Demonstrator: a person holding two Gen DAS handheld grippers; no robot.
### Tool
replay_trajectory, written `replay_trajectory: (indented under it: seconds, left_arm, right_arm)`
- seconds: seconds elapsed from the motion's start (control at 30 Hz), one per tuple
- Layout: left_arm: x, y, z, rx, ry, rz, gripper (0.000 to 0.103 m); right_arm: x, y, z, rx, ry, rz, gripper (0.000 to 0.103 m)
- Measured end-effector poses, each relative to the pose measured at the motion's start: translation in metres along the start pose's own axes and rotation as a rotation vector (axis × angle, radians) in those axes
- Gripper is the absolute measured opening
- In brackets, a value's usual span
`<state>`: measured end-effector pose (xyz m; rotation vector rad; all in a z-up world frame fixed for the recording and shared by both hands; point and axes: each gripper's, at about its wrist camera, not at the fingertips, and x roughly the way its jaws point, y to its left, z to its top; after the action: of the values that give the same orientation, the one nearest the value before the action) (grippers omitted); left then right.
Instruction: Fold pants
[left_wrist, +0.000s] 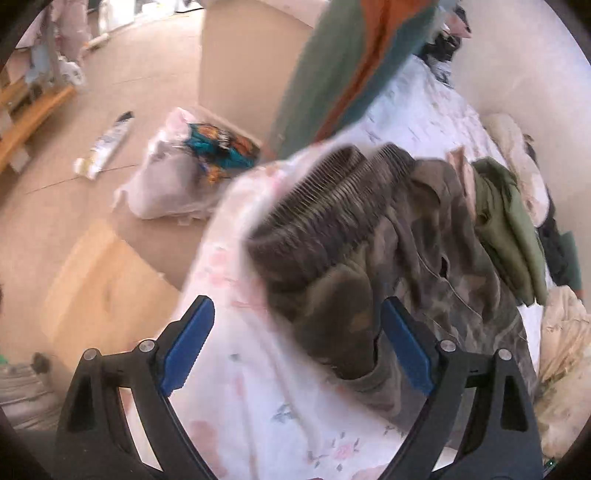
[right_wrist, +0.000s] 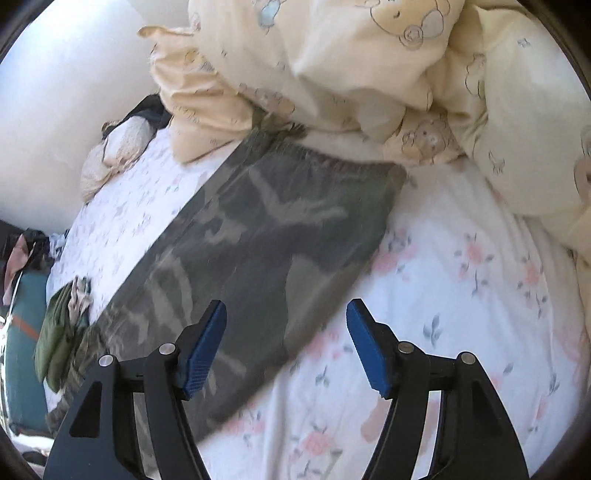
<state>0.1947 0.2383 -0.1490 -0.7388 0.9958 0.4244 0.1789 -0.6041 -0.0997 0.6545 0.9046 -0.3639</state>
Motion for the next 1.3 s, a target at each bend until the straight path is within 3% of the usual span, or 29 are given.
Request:
replay_trajectory:
  seconds: [0.07,0.1,0.23,0.33,0.43,0.67,0.8,0.97,1.1,1.17,1.2,1.3]
  left_arm:
    - [0.010,-0.007,-0.002,-0.002,-0.013,-0.040,0.087]
    - [0.011,-0.009,-0.002,-0.017,-0.041,-0.061,0.078]
    - [0.042,-0.009,0.011,-0.110,0.002,-0.068,0.084]
    - [0.043,-0.013,0.014,-0.129,-0.042,-0.046,0.082]
    - [0.039,-0.024,0.011,-0.053,-0.070,0.018,0.062]
    - [0.016,-0.032,0.007,0.066,-0.108,0.007,0.028]
    - [-0.012,-0.046,0.007,0.084,-0.149,0.007,0.024]
    - [-0.039,-0.062,0.013,0.108,-0.216,-0.084,0.020]
    - [-0.035,-0.066,0.014,0.125,-0.203,-0.028,0.020]
    - [-0.031,-0.067,0.014,0.144,-0.198,-0.003,0.020]
    - [-0.030,-0.068,0.013,0.147,-0.193,-0.001,0.019]
    - [-0.031,-0.071,0.014,0.158,-0.188,-0.001,0.019]
  right_arm:
    - [-0.008,-0.007,-0.009,0.021,0.002,0.004,0.070]
    - [-0.009,-0.011,-0.013,0.044,0.017,0.014,0.070]
    - [-0.016,-0.027,-0.020,0.097,0.027,0.029,0.070]
    - [-0.018,-0.036,-0.019,0.117,0.019,0.020,0.070]
    - [-0.013,-0.040,-0.016,0.135,0.018,0.030,0.070]
    - [0.001,-0.054,-0.010,0.249,-0.004,0.149,0.074]
    - [0.016,-0.067,-0.010,0.248,0.026,0.158,0.074]
    - [0.028,-0.093,-0.009,0.342,0.031,0.263,0.075]
    - [0.046,-0.095,0.007,0.346,0.019,0.329,0.076]
    - [0.060,-0.088,0.015,0.324,0.028,0.346,0.065]
    - [0.064,-0.083,0.017,0.298,0.026,0.335,0.047]
    - [0.085,-0.073,0.025,0.280,0.014,0.350,0.043]
